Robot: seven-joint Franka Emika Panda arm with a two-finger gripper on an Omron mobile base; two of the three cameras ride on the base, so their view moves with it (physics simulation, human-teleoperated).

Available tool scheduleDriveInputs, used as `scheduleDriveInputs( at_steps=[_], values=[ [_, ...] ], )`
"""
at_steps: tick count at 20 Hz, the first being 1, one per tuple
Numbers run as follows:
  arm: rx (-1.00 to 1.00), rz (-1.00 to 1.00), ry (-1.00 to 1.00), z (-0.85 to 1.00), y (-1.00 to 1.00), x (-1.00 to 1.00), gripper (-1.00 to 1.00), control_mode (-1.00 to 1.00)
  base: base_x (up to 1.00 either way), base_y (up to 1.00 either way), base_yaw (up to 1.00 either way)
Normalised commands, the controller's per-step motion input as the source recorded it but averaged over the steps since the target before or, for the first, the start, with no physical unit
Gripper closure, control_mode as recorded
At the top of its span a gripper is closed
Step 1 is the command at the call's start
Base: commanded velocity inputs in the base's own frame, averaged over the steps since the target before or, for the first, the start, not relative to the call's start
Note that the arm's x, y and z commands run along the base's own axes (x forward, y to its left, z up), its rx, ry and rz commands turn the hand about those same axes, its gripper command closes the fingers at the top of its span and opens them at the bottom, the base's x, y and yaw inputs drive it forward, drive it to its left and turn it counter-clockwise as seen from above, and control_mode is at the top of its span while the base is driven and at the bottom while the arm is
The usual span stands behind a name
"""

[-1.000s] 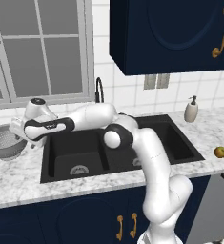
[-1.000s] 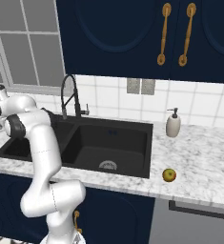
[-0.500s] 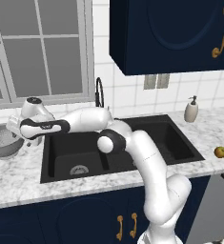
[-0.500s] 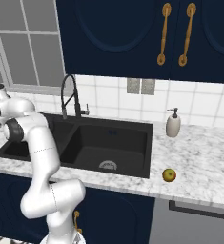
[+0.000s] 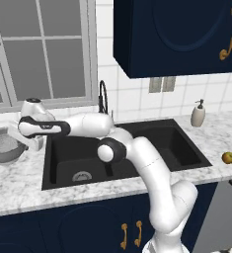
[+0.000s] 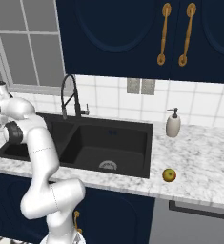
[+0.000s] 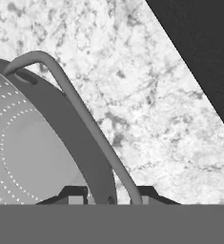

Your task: Put the colander in the sink, put the apple, orange in the colander, and turn on the sink faucet and pour water over the colander.

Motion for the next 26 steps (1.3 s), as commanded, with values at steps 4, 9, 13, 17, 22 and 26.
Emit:
scheduleDriveInputs(
  at_steps=[4, 9, 13, 17, 22, 26],
  values=[
    [0.02, -0.02, 0.1, -0.06, -0.23, -0.13, 1.0, -1.0, 0.0, 0.0, 0.0],
    [0.05, -0.07, 0.04, 0.35, -0.52, -0.52, 1.0, -1.0, 0.0, 0.0, 0.0],
    [0.0, -0.14, 0.0, 0.28, -0.67, -0.57, 1.0, -1.0, 0.0, 0.0, 0.0],
    [-0.02, -0.27, -0.01, 0.05, -0.67, -0.65, 1.0, -1.0, 0.0, 0.0, 0.0],
    [-0.09, -0.41, -0.1, 0.0, -0.57, -0.52, 1.0, -1.0, 0.0, 0.0, 0.0],
    [-0.12, -0.47, -0.14, 0.0, -0.51, -0.46, 1.0, -1.0, 0.0, 0.0, 0.0]
  ],
)
